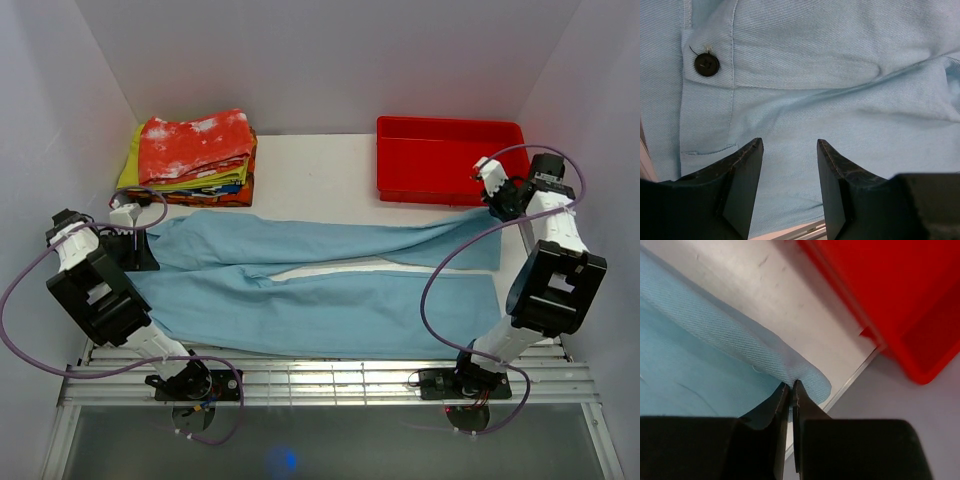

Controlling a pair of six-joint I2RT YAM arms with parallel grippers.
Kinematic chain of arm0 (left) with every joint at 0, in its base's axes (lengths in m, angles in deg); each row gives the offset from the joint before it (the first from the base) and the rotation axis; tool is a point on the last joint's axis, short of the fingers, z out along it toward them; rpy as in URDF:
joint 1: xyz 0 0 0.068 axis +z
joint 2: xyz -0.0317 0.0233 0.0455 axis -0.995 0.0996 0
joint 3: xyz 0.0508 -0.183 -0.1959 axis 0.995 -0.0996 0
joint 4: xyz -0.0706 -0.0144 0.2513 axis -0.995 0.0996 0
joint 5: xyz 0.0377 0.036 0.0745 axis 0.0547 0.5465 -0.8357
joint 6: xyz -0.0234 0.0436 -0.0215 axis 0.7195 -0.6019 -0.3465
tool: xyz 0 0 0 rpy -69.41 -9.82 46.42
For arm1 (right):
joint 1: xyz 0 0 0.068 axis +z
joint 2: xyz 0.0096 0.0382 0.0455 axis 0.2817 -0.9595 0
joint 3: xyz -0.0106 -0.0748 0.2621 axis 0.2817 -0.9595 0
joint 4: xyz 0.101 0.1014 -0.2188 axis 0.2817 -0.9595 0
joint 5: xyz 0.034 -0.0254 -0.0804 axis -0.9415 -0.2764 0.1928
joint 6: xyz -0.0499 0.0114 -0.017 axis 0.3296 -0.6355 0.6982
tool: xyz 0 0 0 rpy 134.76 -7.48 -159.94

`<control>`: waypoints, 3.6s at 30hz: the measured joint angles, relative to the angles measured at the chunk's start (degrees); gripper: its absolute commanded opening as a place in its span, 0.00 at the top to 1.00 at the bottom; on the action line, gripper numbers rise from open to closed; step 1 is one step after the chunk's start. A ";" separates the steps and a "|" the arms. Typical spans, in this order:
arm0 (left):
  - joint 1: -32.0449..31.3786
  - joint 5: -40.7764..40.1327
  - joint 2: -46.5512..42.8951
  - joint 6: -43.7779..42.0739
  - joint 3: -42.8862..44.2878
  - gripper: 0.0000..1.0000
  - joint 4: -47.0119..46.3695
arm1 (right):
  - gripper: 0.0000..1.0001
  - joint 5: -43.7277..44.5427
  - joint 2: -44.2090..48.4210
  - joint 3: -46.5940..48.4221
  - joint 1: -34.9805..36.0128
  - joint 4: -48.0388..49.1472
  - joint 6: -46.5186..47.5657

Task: Fold and stack the trousers
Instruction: Flatten the trousers out

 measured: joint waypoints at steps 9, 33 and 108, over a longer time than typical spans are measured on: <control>0.00 -0.07 1.53 2.64 1.73 0.41 -0.59 | 0.21 9.81 -10.27 10.95 12.81 3.98 -8.94; 0.00 -0.57 2.36 7.32 -0.02 0.35 -4.52 | 0.47 9.33 -15.10 2.29 -0.96 1.79 -32.68; -21.40 -3.17 -15.87 13.11 -16.59 0.63 -22.23 | 0.66 23.43 -15.28 2.32 -0.72 -11.58 -11.50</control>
